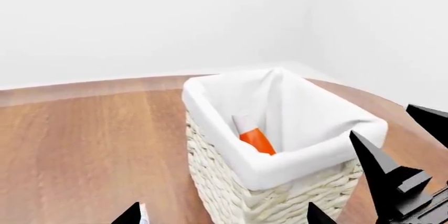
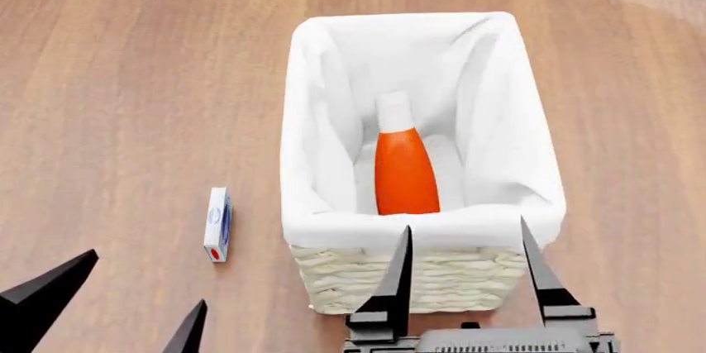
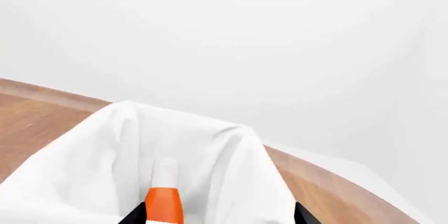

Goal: Pick up the ketchup, and put it in the basket.

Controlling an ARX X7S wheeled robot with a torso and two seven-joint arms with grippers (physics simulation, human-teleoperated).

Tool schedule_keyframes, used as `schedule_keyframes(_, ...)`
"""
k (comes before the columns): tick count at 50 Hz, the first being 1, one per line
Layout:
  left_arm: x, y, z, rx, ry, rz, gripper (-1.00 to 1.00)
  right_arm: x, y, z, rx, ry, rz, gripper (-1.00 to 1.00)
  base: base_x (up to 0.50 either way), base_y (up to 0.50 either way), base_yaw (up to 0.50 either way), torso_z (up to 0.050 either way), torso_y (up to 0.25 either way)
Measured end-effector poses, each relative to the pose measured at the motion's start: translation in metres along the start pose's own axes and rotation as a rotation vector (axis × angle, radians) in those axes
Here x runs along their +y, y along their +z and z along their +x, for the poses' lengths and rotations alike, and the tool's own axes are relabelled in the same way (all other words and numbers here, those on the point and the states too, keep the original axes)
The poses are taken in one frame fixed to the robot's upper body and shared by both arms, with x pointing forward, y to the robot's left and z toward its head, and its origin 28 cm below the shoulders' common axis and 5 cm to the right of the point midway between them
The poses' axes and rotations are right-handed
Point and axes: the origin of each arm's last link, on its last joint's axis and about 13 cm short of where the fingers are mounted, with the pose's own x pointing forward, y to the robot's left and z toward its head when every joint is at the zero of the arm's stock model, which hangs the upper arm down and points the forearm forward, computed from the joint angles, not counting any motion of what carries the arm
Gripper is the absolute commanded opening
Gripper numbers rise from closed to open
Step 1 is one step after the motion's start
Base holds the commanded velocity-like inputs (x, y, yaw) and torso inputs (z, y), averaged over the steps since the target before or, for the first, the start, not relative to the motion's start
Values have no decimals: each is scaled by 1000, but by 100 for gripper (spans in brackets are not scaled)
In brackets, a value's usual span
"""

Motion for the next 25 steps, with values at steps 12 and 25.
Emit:
schedule_keyframes(12,-1,0,-1,-4,13,-5,100,5,-4,-31,5,-6,43,100,0,0,0,0,0)
schedule_keyframes(25,-4,-10,-10,-20,76,-43,100,3,-4,-51,35,-33,89,100,0,0,0,0,0)
